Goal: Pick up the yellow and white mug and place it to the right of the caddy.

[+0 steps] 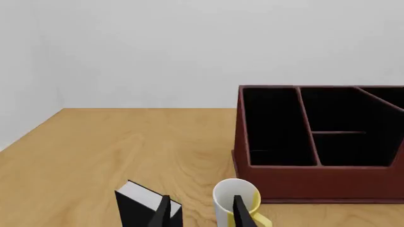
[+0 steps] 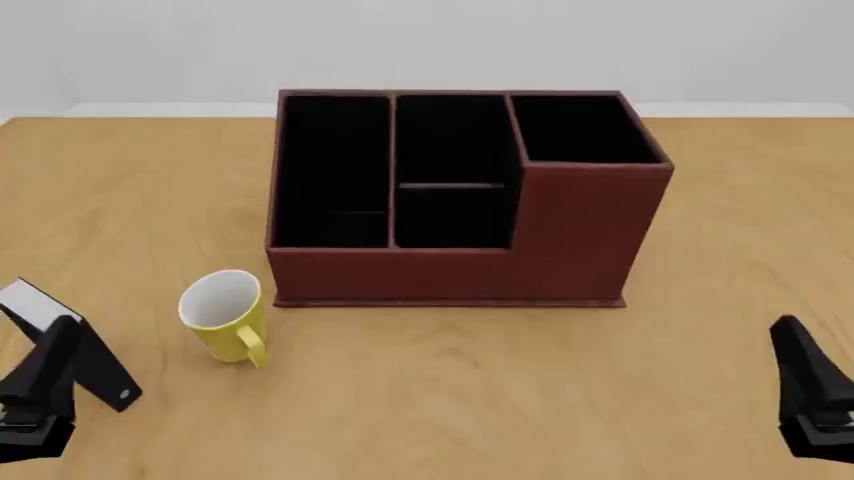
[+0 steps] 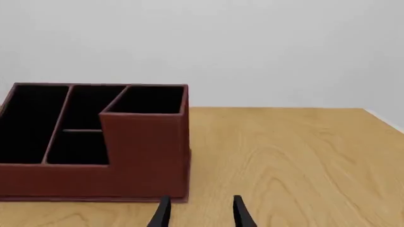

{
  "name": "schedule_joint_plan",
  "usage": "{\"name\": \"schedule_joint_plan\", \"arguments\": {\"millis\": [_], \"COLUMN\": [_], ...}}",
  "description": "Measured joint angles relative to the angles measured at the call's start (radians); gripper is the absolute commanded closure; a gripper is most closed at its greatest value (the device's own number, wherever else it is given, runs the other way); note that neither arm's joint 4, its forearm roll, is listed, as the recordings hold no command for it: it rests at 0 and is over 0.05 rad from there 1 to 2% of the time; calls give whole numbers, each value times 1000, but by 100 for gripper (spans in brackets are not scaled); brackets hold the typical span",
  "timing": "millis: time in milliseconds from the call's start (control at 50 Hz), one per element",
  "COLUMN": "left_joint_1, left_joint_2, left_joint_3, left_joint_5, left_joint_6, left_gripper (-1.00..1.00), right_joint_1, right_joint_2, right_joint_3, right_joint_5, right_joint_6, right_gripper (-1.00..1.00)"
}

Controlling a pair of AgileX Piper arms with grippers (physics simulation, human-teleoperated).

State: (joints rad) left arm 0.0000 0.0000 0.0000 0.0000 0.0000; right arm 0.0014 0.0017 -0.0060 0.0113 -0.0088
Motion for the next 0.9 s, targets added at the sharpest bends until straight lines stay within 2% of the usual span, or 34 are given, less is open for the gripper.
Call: {"name": "schedule_joint_plan", "arguments": {"millis": [320, 520, 900], "left_joint_1": [0, 0, 0], "left_joint_2": [0, 0, 0], "left_joint_3": [0, 0, 0], "left_joint_5": [0, 0, 0], "left_joint_6": [0, 0, 0], "left_gripper": [-100, -100, -100], "right_joint_1": [58, 167, 388], "right_joint_2": [6, 47, 180], "right_joint_3": [-26, -42, -59], "right_joint_5": [19, 30, -51], "right_joint_6": [13, 8, -18], "right_gripper": [-100, -100, -100]}}
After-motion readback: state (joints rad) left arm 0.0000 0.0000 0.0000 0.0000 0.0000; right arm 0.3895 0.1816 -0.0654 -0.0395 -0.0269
